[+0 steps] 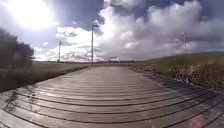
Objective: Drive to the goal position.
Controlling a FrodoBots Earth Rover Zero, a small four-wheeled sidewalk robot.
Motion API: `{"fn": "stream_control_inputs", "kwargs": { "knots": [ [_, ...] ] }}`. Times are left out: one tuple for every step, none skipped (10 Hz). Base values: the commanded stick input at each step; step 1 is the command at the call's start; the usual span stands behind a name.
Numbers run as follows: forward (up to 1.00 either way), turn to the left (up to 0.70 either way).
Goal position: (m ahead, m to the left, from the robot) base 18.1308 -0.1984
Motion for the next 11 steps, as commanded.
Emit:
{"fn": "stream_control_inputs", "kwargs": {
  "knots": [
    [0.85, 0.00],
    [0.85, 0.00],
    [0.85, 0.00],
    [0.85, -0.01],
    [0.85, -0.15],
    [0.85, -0.29],
    [0.85, -0.34],
    [0.85, -0.34],
    [0.85, -0.34],
    [0.85, -0.34],
    [0.85, -0.34]
  ]
}}
